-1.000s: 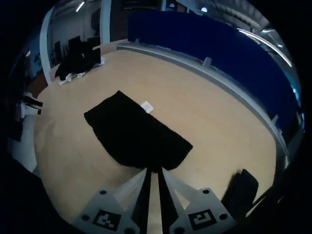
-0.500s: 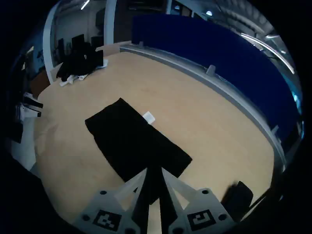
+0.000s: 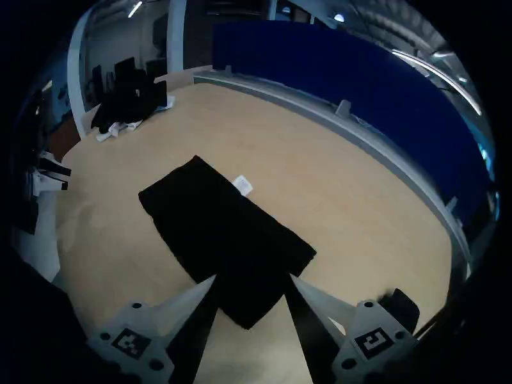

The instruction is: Fold towel

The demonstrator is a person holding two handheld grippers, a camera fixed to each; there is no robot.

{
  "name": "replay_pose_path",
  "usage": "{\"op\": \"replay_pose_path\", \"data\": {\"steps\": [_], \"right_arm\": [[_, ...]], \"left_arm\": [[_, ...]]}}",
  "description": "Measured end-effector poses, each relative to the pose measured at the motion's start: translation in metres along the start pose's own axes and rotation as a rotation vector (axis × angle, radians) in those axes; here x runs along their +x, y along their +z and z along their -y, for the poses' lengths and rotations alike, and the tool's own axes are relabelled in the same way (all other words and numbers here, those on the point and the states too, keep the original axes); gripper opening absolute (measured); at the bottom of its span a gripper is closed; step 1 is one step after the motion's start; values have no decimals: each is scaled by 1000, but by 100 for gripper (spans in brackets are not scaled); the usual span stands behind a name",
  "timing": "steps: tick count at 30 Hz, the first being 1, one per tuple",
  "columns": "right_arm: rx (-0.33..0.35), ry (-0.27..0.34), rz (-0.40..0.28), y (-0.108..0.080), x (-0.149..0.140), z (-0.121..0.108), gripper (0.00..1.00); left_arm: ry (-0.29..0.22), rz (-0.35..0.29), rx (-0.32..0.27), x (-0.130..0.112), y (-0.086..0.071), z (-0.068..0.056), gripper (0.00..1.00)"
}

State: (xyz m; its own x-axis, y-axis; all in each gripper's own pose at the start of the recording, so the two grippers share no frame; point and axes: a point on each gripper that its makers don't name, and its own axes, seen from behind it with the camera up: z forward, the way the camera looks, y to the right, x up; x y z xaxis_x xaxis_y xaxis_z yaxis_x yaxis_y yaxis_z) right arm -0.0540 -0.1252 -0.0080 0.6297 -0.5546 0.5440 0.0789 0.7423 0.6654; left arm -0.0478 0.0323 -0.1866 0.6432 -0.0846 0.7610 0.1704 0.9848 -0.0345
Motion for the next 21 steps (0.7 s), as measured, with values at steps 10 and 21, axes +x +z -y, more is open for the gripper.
{"op": "replay_pose_path", "data": {"steps": [10, 21], "right_arm": [[10, 2, 61, 6, -38, 2, 69], [37, 38, 136, 18, -84, 8, 69]], "left_arm": [[2, 3, 4, -2, 0, 0, 87], [8, 13, 3, -5, 3, -3, 87]]}}
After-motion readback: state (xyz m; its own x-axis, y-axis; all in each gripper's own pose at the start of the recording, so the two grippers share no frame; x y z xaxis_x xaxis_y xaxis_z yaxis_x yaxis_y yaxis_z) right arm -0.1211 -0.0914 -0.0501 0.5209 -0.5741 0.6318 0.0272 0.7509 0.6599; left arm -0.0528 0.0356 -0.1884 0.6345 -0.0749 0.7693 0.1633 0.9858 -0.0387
